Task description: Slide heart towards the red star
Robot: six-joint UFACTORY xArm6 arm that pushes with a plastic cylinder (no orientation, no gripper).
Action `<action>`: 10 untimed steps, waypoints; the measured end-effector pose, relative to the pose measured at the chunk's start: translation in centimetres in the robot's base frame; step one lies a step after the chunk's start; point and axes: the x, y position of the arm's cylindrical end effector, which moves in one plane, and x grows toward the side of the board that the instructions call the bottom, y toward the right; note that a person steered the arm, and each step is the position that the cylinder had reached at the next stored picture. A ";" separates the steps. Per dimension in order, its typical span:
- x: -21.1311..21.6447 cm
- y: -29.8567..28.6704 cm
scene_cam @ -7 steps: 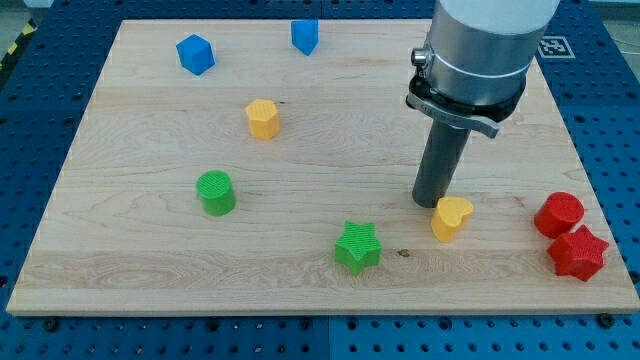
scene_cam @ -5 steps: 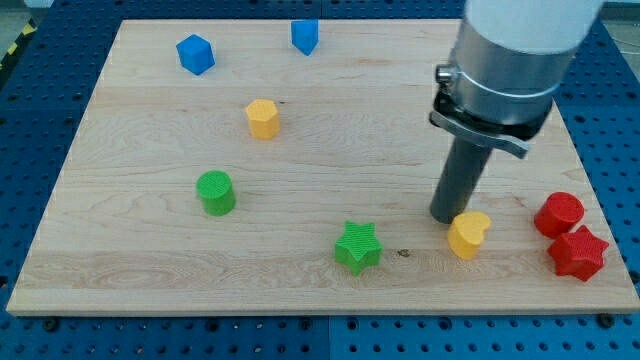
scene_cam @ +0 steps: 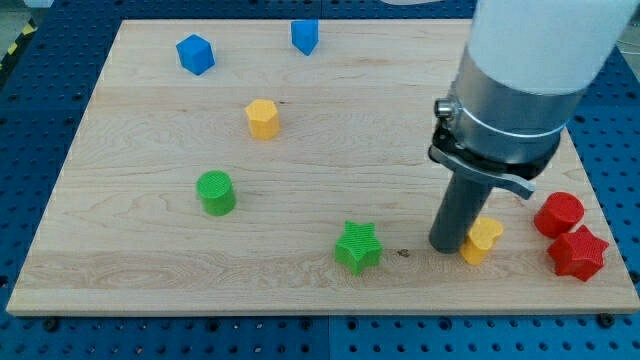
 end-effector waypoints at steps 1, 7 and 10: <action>0.0 1.9; 0.3 0.1; -0.9 -2.5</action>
